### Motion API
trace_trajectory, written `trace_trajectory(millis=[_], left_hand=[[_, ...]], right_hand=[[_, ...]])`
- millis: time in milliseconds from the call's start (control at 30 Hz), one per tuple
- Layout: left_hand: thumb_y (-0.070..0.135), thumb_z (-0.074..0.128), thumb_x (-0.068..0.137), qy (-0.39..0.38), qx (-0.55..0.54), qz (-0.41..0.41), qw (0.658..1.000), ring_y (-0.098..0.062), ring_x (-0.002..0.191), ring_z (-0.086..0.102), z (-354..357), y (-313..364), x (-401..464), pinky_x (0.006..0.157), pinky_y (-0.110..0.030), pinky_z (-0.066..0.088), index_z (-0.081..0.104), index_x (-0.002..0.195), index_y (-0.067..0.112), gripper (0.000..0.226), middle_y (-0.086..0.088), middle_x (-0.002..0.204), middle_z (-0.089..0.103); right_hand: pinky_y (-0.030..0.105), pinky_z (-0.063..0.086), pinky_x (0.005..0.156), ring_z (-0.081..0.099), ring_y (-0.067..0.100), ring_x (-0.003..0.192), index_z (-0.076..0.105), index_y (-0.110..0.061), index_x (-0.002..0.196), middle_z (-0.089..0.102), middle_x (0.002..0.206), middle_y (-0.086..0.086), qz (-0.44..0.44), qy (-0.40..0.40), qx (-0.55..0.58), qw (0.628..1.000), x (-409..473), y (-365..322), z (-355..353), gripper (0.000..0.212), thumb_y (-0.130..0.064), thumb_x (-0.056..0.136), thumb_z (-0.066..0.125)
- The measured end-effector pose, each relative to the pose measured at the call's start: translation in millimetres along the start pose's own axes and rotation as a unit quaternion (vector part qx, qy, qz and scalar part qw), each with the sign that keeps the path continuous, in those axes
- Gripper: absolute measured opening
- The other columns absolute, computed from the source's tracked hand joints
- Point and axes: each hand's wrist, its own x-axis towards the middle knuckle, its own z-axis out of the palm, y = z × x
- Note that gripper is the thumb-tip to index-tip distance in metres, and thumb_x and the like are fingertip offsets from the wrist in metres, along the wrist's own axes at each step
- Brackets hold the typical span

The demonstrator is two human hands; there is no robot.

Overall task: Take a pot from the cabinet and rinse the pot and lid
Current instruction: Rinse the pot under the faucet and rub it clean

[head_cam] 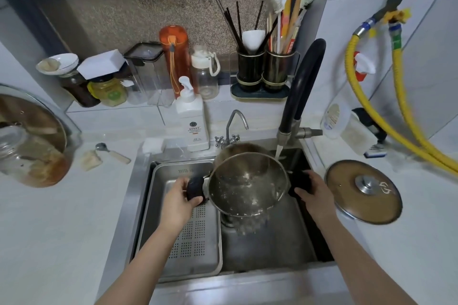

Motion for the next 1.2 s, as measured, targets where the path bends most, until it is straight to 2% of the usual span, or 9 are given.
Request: trace_trajectory(millis=[100,300,367,533,700,933,1033,1133,1200], left_hand=[[0.006,0.077,0.072,0.011,-0.003,0.000,1.000,-0.011,0.086,0.062,-4.2,-3.1,-3.0,0.080,-0.031,0.050,0.051,0.095,0.027,0.041,0.015,0.086,0.061],[0.007,0.077,0.071,0.029,0.008,0.018,0.999,-0.012,0.085,0.061,-8.8,-4.4,-3.2,0.075,-0.029,0.048,0.046,0.082,0.031,0.041,0.001,0.093,0.062],[0.007,0.077,0.071,0.032,0.007,0.029,0.999,-0.010,0.084,0.061,-8.9,-3.6,-3.3,0.072,-0.027,0.047,0.045,0.080,0.033,0.042,0.001,0.091,0.062],[0.007,0.077,0.072,0.041,0.007,0.042,0.998,-0.006,0.082,0.061,-12.0,-2.3,-6.3,0.074,-0.026,0.049,0.045,0.078,0.034,0.043,0.008,0.086,0.063],[0.010,0.078,0.071,0.061,0.022,0.047,0.997,-0.005,0.077,0.059,-14.6,-4.1,-10.6,0.063,-0.021,0.043,0.041,0.074,0.035,0.045,0.010,0.081,0.061],[0.006,0.078,0.069,0.081,0.025,0.047,0.995,-0.003,0.072,0.056,-18.8,-4.6,-11.5,0.058,-0.017,0.037,0.040,0.072,0.031,0.046,0.006,0.078,0.060],[0.006,0.078,0.070,0.079,0.018,0.047,0.996,-0.002,0.070,0.057,-22.5,-4.5,-11.3,0.057,-0.014,0.039,0.042,0.073,0.030,0.044,0.005,0.077,0.061],[0.009,0.079,0.069,0.072,0.010,0.042,0.996,-0.002,0.071,0.059,-28.8,-3.8,-10.1,0.058,-0.016,0.040,0.044,0.075,0.030,0.042,0.006,0.077,0.064],[0.010,0.080,0.069,0.064,0.002,0.037,0.997,-0.002,0.076,0.061,-32.1,-2.3,-8.3,0.062,-0.015,0.042,0.047,0.078,0.029,0.039,0.007,0.080,0.066]], right_hand=[[0.041,0.045,0.098,0.056,0.029,0.113,0.051,-0.010,0.127,0.062,0.122,0.013,-0.013,-0.002,-0.020,1.000,0.6,-4.5,1.4,0.049,-0.005,0.081,0.067],[0.028,0.040,0.089,0.057,0.028,0.109,0.052,-0.007,0.122,0.063,0.116,0.013,-0.010,0.013,0.020,1.000,-2.5,-9.6,6.1,0.044,-0.001,0.080,0.066],[0.030,0.041,0.089,0.058,0.029,0.107,0.052,-0.006,0.120,0.063,0.114,0.014,-0.010,0.018,0.033,0.999,-2.6,-10.4,5.8,0.043,0.001,0.080,0.066],[0.047,0.046,0.095,0.059,0.030,0.103,0.053,-0.007,0.116,0.064,0.110,0.014,-0.012,0.014,0.031,0.999,-1.8,-10.1,6.1,0.041,0.001,0.079,0.067],[0.035,0.044,0.082,0.058,0.023,0.092,0.052,-0.009,0.112,0.063,0.097,0.005,-0.017,0.000,0.016,1.000,3.5,-9.3,12.8,0.037,0.000,0.079,0.067],[0.014,0.031,0.058,0.051,0.005,0.072,0.049,-0.024,0.097,0.054,0.076,-0.013,-0.037,0.014,-0.032,0.999,11.9,-8.9,21.8,0.027,-0.010,0.080,0.065],[0.010,0.029,0.059,0.048,-0.006,0.072,0.047,-0.029,0.100,0.057,0.082,-0.010,-0.023,0.014,-0.030,0.999,13.7,-9.4,25.5,0.030,-0.014,0.080,0.065],[0.014,0.035,0.067,0.054,0.010,0.082,0.050,-0.023,0.109,0.059,0.093,-0.005,-0.026,-0.013,-0.018,0.999,18.1,-7.6,27.5,0.035,-0.012,0.080,0.068],[0.018,0.038,0.072,0.056,0.012,0.089,0.052,-0.021,0.112,0.061,0.099,-0.003,-0.021,-0.035,0.013,0.999,22.3,-6.4,26.9,0.039,-0.009,0.079,0.069]])
